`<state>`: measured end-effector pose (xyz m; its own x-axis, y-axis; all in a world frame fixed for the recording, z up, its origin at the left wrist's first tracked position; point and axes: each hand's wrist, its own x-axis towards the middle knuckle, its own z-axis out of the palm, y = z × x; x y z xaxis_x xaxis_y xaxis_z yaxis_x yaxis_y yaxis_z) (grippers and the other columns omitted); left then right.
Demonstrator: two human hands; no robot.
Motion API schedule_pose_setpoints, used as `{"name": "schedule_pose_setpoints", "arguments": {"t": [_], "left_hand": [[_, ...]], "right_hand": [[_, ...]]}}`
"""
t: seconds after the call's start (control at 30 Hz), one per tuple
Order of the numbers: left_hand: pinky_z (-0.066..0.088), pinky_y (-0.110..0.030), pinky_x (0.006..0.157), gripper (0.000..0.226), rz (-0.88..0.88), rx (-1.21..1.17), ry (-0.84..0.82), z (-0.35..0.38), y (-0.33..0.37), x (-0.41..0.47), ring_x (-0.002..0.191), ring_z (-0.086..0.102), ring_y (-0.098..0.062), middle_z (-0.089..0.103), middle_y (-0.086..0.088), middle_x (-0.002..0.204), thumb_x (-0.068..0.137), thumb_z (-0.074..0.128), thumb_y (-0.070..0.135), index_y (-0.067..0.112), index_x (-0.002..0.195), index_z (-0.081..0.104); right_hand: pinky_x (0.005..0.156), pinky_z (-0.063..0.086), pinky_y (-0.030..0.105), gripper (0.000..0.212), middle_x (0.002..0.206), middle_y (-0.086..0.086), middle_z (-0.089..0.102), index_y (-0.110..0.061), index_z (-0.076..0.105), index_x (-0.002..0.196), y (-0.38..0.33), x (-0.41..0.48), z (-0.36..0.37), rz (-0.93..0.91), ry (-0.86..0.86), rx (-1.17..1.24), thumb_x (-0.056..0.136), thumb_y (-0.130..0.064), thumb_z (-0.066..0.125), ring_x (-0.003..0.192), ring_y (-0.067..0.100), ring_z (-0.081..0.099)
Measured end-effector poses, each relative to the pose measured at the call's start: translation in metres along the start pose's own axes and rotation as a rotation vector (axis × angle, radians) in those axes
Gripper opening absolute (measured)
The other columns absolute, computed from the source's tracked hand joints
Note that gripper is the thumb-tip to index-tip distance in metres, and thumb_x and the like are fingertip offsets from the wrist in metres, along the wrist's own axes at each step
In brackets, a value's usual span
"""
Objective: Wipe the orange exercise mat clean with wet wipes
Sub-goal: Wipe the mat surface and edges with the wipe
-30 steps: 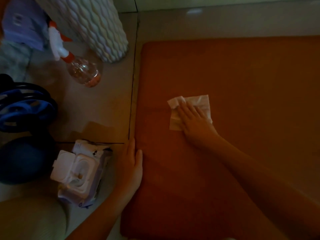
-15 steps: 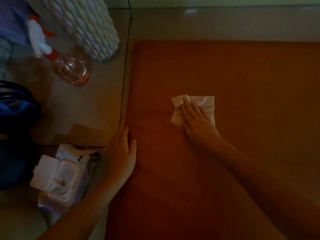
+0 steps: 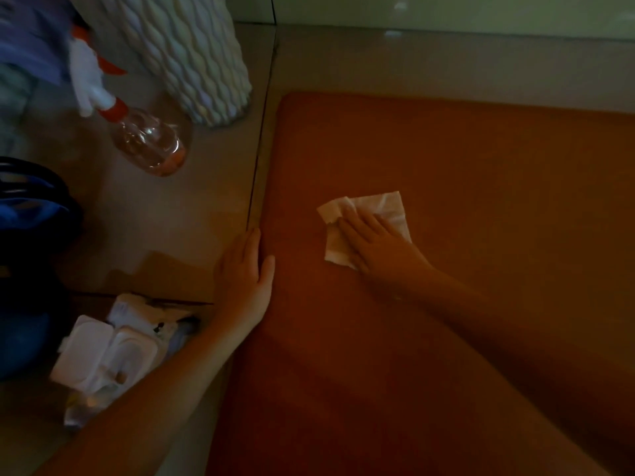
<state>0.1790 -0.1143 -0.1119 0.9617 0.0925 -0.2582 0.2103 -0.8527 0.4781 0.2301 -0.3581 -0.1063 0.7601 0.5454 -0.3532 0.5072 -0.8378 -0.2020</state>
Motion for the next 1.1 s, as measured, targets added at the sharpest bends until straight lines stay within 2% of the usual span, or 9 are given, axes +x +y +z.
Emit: {"name": "schedule_pose_setpoints", "arguments": {"t": [0.23,0.33,0.47,0.53,0.67,0.73,0.8,0.9,1.1], "left_hand": [[0.017,-0.044,0.117,0.066,-0.005,0.069,0.052,0.005,0.005,-0.005,0.144,0.025,-0.024,0.031,-0.008,0.155,0.095,0.019,0.046,0.012,0.150,0.028],[0.015,-0.042,0.118,0.078,0.003,0.086,0.022,0.005,0.003,-0.006,0.145,0.019,-0.020,0.026,-0.004,0.157,0.087,0.006,0.055,0.016,0.152,0.023],[0.011,-0.039,0.119,0.079,0.028,0.145,-0.026,0.007,-0.003,-0.005,0.147,0.013,-0.017,0.021,-0.001,0.159,0.086,0.000,0.057,0.018,0.153,0.017],[0.017,-0.042,0.117,0.075,0.051,0.185,-0.004,0.008,-0.006,-0.004,0.146,0.020,-0.021,0.028,-0.005,0.157,0.091,0.005,0.054,0.014,0.152,0.022],[0.032,-0.051,0.109,0.063,0.090,0.244,0.023,0.009,-0.003,-0.005,0.138,0.038,-0.028,0.038,-0.011,0.151,0.098,0.017,0.045,0.010,0.149,0.031],[0.030,-0.052,0.108,0.058,0.174,0.308,0.035,0.008,-0.001,-0.005,0.139,0.037,-0.025,0.034,-0.009,0.154,0.102,0.015,0.042,0.011,0.147,0.033],[0.026,-0.051,0.111,0.059,0.257,0.375,0.015,0.007,-0.002,-0.005,0.142,0.031,-0.024,0.027,-0.007,0.157,0.103,0.008,0.042,0.010,0.148,0.032],[0.034,-0.053,0.109,0.062,0.291,0.442,-0.006,0.005,-0.002,-0.002,0.140,0.036,-0.026,0.030,-0.009,0.156,0.103,0.006,0.041,0.007,0.145,0.037],[0.040,-0.052,0.106,0.058,0.347,0.524,-0.014,0.003,0.000,0.001,0.135,0.043,-0.028,0.036,-0.012,0.152,0.102,0.016,0.036,0.003,0.141,0.045]], "right_hand": [[0.112,-0.016,0.036,0.066,0.151,-0.002,-0.024,-0.022,-0.014,0.147,-0.022,0.019,-0.005,-0.191,-0.003,-0.029,0.088,-0.049,-0.005,0.142,0.020,-0.021],[0.115,-0.011,0.039,0.059,0.157,0.003,-0.019,-0.019,-0.008,0.152,-0.012,0.059,-0.023,-0.090,0.044,-0.070,0.103,-0.039,0.017,0.146,0.022,-0.013],[0.118,-0.003,0.042,0.059,0.160,0.007,-0.014,-0.017,-0.007,0.153,-0.021,0.110,-0.041,0.139,0.108,0.026,0.104,-0.037,0.021,0.148,0.025,-0.009],[0.118,-0.004,0.043,0.059,0.161,0.007,-0.011,-0.017,-0.004,0.153,-0.034,0.115,-0.038,0.150,0.125,0.059,0.104,-0.037,0.022,0.148,0.025,-0.009],[0.118,0.000,0.046,0.060,0.160,0.007,-0.011,-0.017,-0.004,0.153,-0.024,0.110,-0.041,-0.133,0.080,-0.169,0.105,-0.036,0.026,0.147,0.028,-0.007],[0.118,0.005,0.049,0.061,0.160,0.009,-0.011,-0.016,-0.003,0.153,0.002,0.119,-0.052,-0.081,0.082,-0.191,0.104,-0.034,0.028,0.147,0.030,-0.005],[0.118,0.004,0.048,0.059,0.160,0.011,-0.011,-0.015,-0.002,0.153,0.028,0.126,-0.063,0.108,0.078,-0.049,0.104,-0.031,0.027,0.148,0.031,-0.005],[0.118,0.001,0.046,0.060,0.160,0.011,-0.011,-0.013,-0.002,0.153,0.036,0.140,-0.072,0.274,0.091,0.043,0.104,-0.033,0.026,0.147,0.031,-0.006],[0.118,0.001,0.047,0.059,0.161,0.007,-0.009,-0.017,-0.002,0.153,-0.003,0.166,-0.063,0.085,0.103,0.050,0.105,-0.035,0.025,0.147,0.028,-0.008]]}}
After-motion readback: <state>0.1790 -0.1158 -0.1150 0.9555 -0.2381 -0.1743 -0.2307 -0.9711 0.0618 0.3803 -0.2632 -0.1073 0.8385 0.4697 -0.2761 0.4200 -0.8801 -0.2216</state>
